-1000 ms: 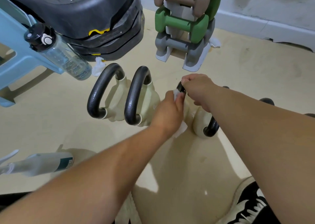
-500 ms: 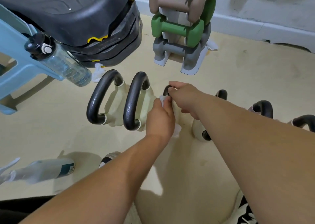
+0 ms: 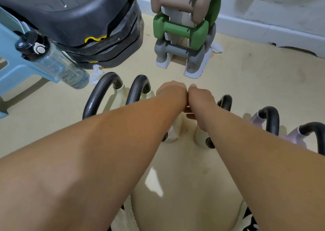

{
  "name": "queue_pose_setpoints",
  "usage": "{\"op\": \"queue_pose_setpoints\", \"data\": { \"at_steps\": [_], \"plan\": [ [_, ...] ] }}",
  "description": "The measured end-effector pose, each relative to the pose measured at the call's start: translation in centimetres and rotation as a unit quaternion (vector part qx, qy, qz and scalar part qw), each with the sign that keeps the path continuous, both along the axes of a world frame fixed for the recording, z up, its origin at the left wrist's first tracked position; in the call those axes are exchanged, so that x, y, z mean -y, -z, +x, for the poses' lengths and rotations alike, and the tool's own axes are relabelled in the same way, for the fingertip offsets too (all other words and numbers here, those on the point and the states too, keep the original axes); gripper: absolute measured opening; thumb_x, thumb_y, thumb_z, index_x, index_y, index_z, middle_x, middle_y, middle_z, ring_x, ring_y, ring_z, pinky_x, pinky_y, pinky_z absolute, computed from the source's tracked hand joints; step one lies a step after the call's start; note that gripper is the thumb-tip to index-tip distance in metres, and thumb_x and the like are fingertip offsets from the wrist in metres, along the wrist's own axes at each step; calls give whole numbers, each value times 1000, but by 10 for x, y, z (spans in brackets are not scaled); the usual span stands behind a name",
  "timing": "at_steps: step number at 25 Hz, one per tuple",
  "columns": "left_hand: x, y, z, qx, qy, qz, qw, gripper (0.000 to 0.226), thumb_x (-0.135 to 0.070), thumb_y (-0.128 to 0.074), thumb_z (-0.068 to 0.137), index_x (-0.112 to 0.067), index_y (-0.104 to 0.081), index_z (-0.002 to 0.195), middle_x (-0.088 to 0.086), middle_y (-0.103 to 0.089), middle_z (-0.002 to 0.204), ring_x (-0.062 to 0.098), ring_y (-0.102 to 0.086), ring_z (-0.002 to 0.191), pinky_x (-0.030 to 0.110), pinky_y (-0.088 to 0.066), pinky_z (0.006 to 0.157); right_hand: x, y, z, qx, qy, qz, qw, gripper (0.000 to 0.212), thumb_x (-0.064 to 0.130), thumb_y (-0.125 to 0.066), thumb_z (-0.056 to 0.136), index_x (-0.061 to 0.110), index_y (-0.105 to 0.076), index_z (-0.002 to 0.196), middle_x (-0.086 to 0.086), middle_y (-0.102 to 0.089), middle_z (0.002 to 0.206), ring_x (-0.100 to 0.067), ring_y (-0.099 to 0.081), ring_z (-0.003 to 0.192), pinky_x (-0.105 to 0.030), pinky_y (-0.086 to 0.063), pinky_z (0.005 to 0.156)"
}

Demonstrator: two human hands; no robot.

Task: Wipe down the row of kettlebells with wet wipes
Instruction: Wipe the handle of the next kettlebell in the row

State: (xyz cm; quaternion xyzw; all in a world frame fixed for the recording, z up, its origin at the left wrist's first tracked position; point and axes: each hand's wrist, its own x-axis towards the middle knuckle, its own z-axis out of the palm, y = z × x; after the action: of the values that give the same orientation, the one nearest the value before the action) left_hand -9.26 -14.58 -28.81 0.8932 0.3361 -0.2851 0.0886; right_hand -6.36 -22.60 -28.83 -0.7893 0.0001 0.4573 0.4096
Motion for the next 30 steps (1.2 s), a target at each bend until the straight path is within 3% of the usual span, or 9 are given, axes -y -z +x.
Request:
{"op": "queue_pose_setpoints", "data": {
  "at_steps": [5, 9, 14, 17, 19, 21, 23, 27, 30],
  "plan": [
    [23, 12, -63, 192, -44, -52, 979, 53, -8, -43, 97, -24, -43, 147, 12, -43, 124, 28, -54, 88, 33, -42, 73, -1, -14, -2, 16, 1, 16, 1000, 22, 28, -36, 102, 9, -48, 98, -10, -54, 110, -34, -60, 112, -50, -48, 105],
    [58, 10, -135, 317, -97, -129, 935, 62, -20, -38, 107, -31, -13, 162, 3, -45, 107, 19, -48, 78, 29, -35, 70, -3, -21, -7, 10, 20, 38, 999, 22, 28, -38, 102, 13, -49, 91, -12, -54, 106, -27, -55, 97, -48, -50, 103],
    [27, -41, -125, 394, -209, -102, 889, 28, -25, -39, 108, -14, -60, 91, 1, -63, 73, 5, -56, 61, 30, -41, 62, -2, -38, -15, -15, 43, 69, 997, 31, 31, -53, 89, 6, -65, 102, -11, -66, 86, -26, -64, 67, -39, -60, 76],
    [17, -77, -112, 448, -402, -362, 712, 28, -25, -44, 107, -15, -69, 114, 0, -76, 96, 6, -72, 86, 18, -57, 74, 11, -46, -16, -61, 23, 137, 988, 46, 53, -64, 85, 10, -68, 102, -10, -75, 104, -24, -69, 81, -41, -60, 87],
    [14, -86, -110, 438, -481, -524, 549, 33, -29, -42, 108, -20, -64, 131, 10, -76, 117, 28, -73, 110, 43, -57, 98, 23, -52, -18, -169, -13, 206, 964, 59, 62, -63, 85, 15, -69, 120, -11, -73, 121, -29, -71, 104, -44, -55, 98],
    [17, -82, -109, 431, -485, -570, 504, 36, -31, -41, 109, -23, -60, 139, 14, -71, 129, 35, -69, 118, 55, -50, 105, 32, -52, -24, -233, -53, 248, 939, 60, 62, -59, 89, 19, -65, 131, -8, -69, 127, -35, -64, 112, -49, -46, 109],
    [20, -75, -107, 402, -461, -559, 560, 37, -34, -41, 109, -27, -56, 142, 13, -69, 131, 35, -69, 117, 51, -53, 102, 33, -47, -30, -253, -31, 238, 937, 54, 54, -54, 97, 15, -63, 132, -11, -70, 123, -34, -62, 109, -51, -44, 109],
    [12, -70, -113, 336, -392, -341, 785, 38, -38, -49, 104, -26, -50, 140, 14, -75, 106, 33, -77, 93, 42, -63, 78, 22, -42, -21, -128, 117, 113, 979, 49, 44, -53, 99, 10, -55, 134, -10, -73, 118, -32, -73, 102, -48, -56, 97],
    [7, -54, -122, 326, -347, -255, 842, 48, -32, -52, 96, -25, -50, 144, 7, -70, 118, 25, -72, 102, 44, -58, 95, 14, -42, -3, 87, 156, 38, 983, 42, 25, -44, 103, 1, -48, 137, -17, -59, 135, -25, -64, 94, -30, -53, 84]
  ]
}}
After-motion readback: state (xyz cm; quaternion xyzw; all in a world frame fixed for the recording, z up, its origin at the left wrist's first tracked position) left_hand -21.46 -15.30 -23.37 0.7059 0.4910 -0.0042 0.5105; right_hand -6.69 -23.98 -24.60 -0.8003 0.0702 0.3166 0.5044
